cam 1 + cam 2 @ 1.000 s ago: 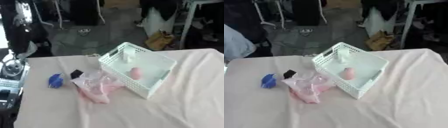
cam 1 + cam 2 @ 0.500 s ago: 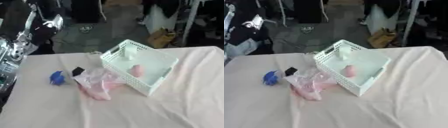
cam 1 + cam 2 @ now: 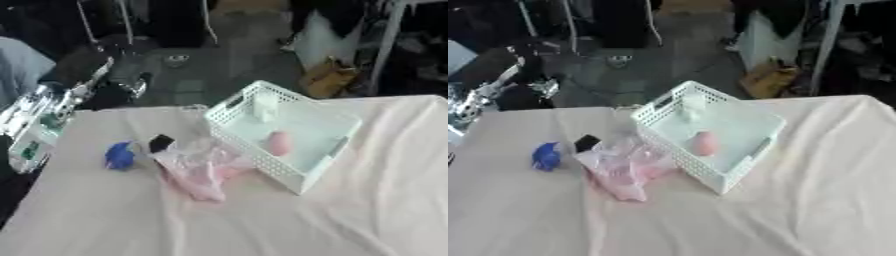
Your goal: Pick up objects on the table and place them in the box.
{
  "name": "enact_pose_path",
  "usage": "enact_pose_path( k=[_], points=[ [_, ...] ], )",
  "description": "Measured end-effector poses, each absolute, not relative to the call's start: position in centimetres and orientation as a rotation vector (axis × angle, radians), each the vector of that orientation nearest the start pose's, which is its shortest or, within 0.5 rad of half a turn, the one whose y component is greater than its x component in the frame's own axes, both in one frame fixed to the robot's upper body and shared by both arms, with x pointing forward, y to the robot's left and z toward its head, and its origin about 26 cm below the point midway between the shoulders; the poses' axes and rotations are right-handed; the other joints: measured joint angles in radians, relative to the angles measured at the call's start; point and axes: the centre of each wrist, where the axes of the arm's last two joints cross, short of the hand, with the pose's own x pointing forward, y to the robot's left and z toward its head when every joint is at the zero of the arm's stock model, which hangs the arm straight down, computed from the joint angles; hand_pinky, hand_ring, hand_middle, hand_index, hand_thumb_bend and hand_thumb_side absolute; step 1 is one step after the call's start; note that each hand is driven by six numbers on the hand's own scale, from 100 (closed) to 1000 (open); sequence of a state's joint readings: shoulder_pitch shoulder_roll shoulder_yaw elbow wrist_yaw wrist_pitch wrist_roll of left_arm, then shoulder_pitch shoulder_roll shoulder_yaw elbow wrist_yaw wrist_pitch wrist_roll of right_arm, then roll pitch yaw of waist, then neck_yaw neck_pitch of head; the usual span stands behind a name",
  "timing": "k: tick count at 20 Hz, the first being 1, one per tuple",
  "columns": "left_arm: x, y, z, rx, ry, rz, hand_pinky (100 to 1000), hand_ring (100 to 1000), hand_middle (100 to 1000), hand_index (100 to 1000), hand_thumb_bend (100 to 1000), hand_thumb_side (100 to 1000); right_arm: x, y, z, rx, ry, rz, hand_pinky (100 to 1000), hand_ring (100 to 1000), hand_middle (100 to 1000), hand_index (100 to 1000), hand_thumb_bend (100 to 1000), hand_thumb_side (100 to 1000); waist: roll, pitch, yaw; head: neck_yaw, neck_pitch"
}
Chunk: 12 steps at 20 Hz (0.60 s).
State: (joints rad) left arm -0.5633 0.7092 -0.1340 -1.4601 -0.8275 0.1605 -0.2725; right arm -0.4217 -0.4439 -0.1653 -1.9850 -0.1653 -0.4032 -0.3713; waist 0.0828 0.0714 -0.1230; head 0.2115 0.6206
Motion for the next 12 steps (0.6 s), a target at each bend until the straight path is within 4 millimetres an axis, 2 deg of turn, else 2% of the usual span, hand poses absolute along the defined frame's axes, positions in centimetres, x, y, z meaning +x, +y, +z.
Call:
enact_pose_path(
  k=[2, 4, 5, 9, 12],
  points=[
    [39.0, 35.0, 19.5, 1.194, -1.270, -1.213, 897, 1000, 1000, 1000, 531, 837, 30.4, -30.5, 26.0, 0.274, 3.403, 0.216, 839, 899, 798, 838, 100, 777, 0.001, 0.000, 0.000, 0.001, 0.001],
    [39.3, 35.5, 18.5, 1.172, -1.222, -1.225, 922, 1000, 1000, 1000, 521, 855, 30.4, -30.5, 26.0, 0.277, 3.405, 0.221, 838, 899, 797, 837, 100, 779, 0.001, 0.000, 0.000, 0.001, 0.001],
    [39.5, 35.8, 18.0, 1.162, -1.199, -1.230, 963, 1000, 1000, 1000, 519, 856, 30.4, -30.5, 26.0, 0.278, 3.407, 0.224, 838, 899, 797, 837, 100, 779, 0.001, 0.000, 0.000, 0.001, 0.001],
    [40.1, 36.6, 16.4, 1.117, -1.122, -1.263, 989, 1000, 1000, 1000, 517, 845, 30.4, -30.5, 26.0, 0.282, 3.412, 0.227, 838, 899, 796, 833, 100, 776, 0.001, -0.005, -0.001, 0.003, 0.001],
    [40.5, 37.4, 15.5, 1.073, -1.060, -1.294, 1000, 1000, 1000, 1000, 573, 813, 30.4, -30.4, 26.0, 0.280, 3.416, 0.224, 837, 895, 794, 832, 100, 775, 0.001, -0.005, -0.002, 0.004, 0.002]
  ],
)
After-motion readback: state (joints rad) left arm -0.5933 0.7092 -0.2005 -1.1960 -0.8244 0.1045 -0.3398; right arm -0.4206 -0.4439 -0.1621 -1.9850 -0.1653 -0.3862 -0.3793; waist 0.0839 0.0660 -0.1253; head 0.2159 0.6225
